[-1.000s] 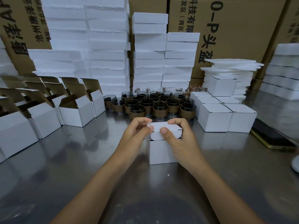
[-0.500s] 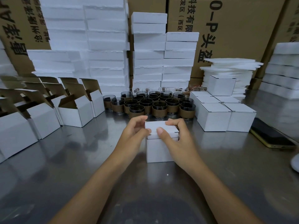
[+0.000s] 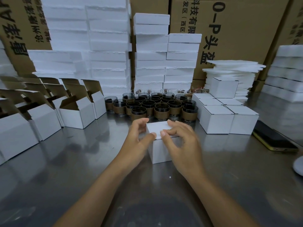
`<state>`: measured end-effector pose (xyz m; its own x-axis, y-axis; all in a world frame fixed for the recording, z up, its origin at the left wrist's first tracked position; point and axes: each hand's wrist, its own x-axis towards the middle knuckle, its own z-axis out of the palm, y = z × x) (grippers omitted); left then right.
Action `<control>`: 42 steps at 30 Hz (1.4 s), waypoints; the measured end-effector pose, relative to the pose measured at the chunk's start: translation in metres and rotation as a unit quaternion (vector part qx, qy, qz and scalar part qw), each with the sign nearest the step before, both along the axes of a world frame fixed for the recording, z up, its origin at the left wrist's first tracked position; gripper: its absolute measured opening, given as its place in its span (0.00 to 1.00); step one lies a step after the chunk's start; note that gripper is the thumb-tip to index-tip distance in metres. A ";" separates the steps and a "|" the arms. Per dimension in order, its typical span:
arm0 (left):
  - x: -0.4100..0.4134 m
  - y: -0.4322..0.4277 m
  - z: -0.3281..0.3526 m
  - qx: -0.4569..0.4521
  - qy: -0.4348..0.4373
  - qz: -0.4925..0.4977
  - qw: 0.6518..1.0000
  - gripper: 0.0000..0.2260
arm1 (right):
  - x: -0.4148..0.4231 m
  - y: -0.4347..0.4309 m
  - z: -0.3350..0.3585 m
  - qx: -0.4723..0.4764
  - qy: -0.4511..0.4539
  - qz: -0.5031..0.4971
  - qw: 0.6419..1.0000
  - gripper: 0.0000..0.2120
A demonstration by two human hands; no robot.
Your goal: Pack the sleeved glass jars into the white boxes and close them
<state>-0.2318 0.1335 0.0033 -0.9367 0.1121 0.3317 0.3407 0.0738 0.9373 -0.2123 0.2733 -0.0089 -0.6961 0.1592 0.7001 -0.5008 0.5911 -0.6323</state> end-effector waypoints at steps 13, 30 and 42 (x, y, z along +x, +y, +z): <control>-0.002 -0.002 -0.004 0.010 0.012 0.053 0.998 0.16 | 0.002 -0.005 -0.007 0.215 -0.133 -0.038 0.967 0.37; -0.024 0.009 -0.015 0.016 -0.045 0.071 0.996 0.06 | -0.052 0.051 0.073 0.028 -0.085 -0.068 0.994 0.35; -0.043 0.012 -0.030 0.050 -0.048 0.096 0.993 0.08 | -0.190 0.138 0.099 0.103 -0.141 -0.276 0.945 0.35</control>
